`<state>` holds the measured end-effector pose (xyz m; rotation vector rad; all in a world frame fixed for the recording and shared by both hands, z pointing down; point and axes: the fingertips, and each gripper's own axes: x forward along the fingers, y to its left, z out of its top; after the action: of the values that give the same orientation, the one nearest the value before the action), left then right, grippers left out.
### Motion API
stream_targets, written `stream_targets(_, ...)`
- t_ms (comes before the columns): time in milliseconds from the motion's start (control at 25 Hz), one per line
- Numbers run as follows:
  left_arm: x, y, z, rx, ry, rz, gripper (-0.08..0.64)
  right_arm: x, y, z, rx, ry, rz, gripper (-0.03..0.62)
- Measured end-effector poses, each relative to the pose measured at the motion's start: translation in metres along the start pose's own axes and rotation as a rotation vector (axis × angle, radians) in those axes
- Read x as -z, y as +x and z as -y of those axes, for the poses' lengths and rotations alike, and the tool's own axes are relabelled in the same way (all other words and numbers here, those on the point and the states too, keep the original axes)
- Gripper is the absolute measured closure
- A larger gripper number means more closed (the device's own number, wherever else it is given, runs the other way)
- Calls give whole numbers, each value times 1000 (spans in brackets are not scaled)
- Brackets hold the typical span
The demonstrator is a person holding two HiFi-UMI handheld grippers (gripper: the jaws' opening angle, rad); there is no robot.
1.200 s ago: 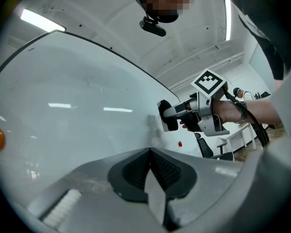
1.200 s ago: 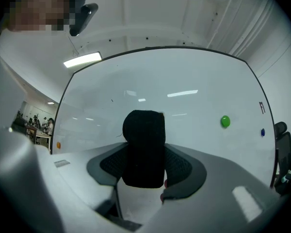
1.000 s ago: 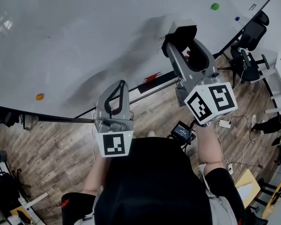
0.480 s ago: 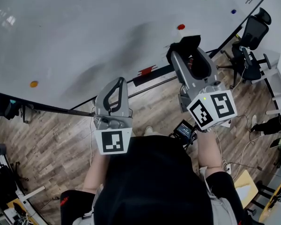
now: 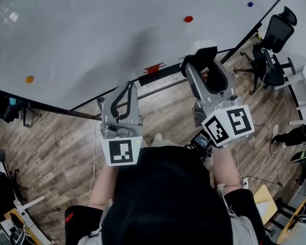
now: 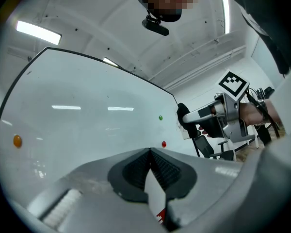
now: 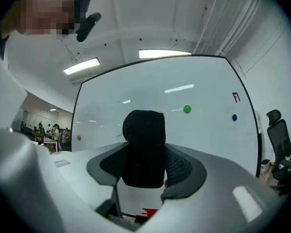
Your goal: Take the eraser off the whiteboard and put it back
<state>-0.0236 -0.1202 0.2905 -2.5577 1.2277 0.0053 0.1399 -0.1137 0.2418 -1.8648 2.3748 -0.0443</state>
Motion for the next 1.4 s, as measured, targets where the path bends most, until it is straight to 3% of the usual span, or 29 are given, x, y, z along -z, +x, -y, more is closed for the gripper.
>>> stream_targets(560,4,-5,19,-10,3,-9,557,44,-35,-4,-15,-6,-12,368)
stream_targets(840,13,-6,17,-29,-46,-29,557,69,-47,-2,-11,6,-38,368)
stream_targets(1400,17,-9,20,-29,-37,-37,557,82,-52,-2,-16,10,-55,368)
